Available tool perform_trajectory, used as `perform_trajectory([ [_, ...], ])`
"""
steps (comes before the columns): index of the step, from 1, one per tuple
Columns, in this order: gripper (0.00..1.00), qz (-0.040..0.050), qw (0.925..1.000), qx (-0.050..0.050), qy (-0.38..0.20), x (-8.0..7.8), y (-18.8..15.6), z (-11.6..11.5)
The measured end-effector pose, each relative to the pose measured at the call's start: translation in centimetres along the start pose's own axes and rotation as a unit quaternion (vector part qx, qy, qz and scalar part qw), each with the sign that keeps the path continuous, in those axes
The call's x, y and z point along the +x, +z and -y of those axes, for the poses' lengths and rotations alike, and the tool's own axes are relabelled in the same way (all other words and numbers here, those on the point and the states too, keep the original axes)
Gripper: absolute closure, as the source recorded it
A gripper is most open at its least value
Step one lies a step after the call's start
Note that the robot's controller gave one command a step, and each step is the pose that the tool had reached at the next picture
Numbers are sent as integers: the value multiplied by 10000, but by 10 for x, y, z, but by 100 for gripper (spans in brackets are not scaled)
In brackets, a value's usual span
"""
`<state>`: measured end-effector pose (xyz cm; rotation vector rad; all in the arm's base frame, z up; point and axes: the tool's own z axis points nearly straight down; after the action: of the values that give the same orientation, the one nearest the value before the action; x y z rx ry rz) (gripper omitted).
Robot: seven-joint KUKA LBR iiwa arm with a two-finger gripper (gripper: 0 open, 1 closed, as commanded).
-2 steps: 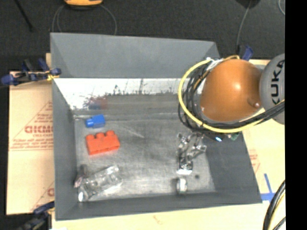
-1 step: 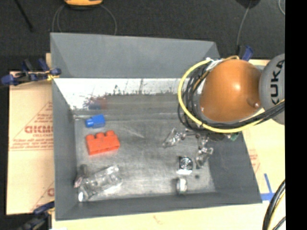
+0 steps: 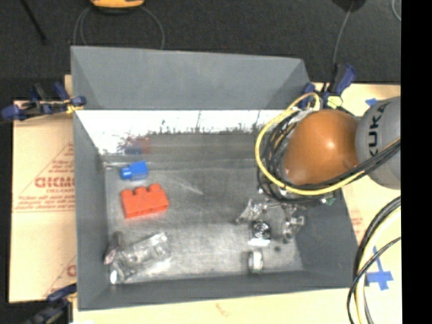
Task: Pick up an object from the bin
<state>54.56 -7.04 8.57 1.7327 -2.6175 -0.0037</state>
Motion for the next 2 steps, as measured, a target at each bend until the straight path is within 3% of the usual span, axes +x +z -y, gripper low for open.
perform_trajectory([
  [1, 100, 15, 10000, 20, 10, -2, -3, 1],
  [2, 100, 17, 9999, 66, 125, 9, -112, 2],
])
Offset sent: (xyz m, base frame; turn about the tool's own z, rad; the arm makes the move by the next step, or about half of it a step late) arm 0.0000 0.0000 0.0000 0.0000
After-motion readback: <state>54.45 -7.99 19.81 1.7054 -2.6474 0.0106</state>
